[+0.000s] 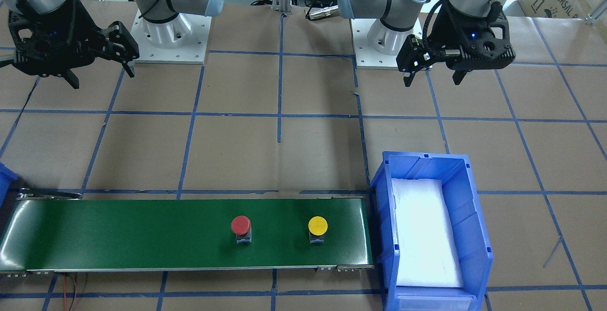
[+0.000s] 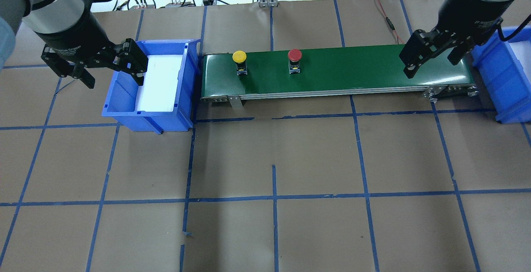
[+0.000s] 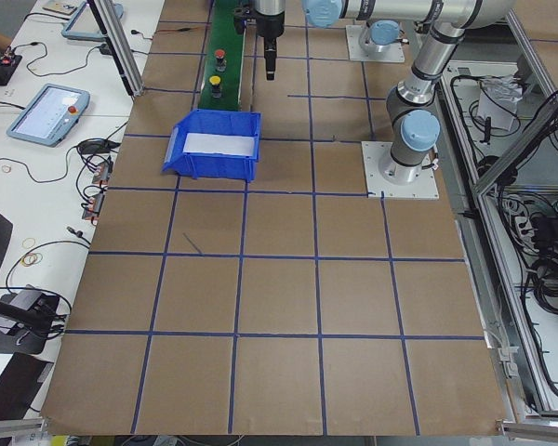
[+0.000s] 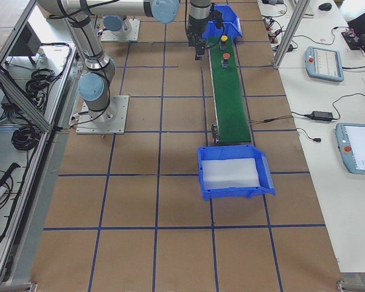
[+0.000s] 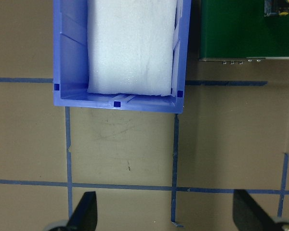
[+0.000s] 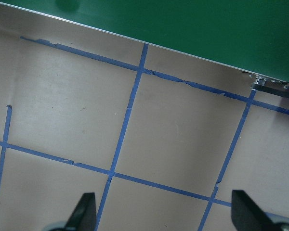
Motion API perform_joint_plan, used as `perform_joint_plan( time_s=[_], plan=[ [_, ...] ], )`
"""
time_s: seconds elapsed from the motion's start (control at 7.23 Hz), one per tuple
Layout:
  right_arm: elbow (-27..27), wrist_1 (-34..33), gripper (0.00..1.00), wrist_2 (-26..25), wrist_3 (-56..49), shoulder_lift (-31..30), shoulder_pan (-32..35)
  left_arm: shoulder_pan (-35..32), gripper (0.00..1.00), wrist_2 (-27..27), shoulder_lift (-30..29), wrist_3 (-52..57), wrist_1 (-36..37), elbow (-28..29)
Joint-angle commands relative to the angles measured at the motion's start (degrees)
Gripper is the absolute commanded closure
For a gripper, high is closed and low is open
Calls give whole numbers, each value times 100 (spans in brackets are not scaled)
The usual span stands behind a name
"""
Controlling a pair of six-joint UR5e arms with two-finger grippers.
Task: Transport two buttons from left to right
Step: 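Lower the right gripper over the far end of the green belt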
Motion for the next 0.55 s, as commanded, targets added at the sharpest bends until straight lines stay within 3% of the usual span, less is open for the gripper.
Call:
perform_joint_plan(
  time_s=[0.0,0.42],
  plan=[
    [0,0,0,-13,-311,8,-17,-10,0,-76,-53,0,89,26],
    [-43,0,0,75,-889,8,-605,-37,0,-32,-62,-9,99,43]
  ],
)
